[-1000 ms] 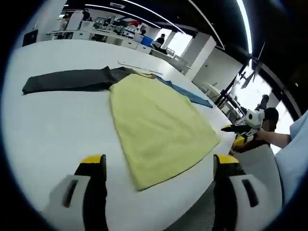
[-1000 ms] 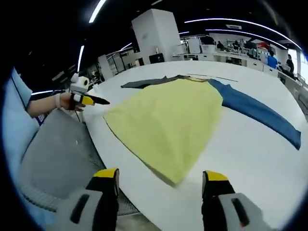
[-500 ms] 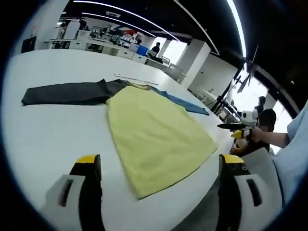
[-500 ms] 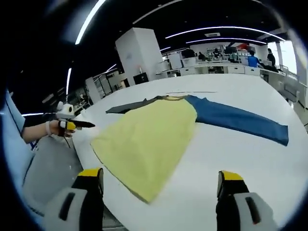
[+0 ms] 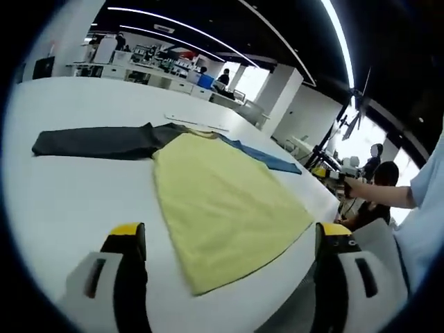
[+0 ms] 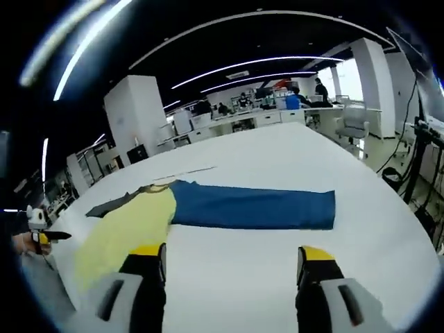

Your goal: Fold the garment on the visible template until the final outline fits inside the template.

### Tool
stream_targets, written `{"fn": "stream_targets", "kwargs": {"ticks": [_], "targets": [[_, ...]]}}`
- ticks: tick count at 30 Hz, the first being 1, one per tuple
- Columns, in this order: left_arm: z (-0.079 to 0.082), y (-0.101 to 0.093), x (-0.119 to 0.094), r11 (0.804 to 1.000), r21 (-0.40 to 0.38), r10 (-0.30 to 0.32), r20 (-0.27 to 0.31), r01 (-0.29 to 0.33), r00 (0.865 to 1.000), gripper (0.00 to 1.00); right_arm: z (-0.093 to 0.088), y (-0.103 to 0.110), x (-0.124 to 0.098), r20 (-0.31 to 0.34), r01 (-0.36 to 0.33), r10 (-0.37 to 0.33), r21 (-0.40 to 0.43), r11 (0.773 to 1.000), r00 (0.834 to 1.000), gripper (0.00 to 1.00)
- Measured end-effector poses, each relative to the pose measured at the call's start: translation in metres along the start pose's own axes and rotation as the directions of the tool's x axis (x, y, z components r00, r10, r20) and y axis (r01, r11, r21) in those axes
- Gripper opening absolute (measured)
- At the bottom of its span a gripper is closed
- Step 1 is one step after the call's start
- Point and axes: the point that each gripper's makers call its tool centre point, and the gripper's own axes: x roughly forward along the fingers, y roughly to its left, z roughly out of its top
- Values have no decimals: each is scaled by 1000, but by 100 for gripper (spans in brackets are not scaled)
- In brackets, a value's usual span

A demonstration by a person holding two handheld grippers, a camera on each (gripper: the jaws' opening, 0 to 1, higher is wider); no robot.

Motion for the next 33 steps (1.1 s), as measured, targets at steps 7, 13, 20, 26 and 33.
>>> {"fn": "stream_targets", "kwargs": {"ticks": [7,13,20,26,33], "targets": [[9,1,-3,999,-33,10,50,-8,999,95,9,-48,23,-16,136,-136,5,991,991,57],[10,0,-7,997,-76,15,64,-10,998,96,13,-67,33,-29,190,-189,46,981,982,51],[11,-4,-7,999,-45,17,43,-15,999,95,7,-76,40,-67,220,-216,43,975,974,47],[12,-4,-3,999,-48,18,28,-17,999,93,1,-84,46,-106,240,-237,17,971,966,39],[8,-6,0,998,-62,14,15,-13,1000,91,1,-88,48,-117,243,-239,25,970,964,21]]}}
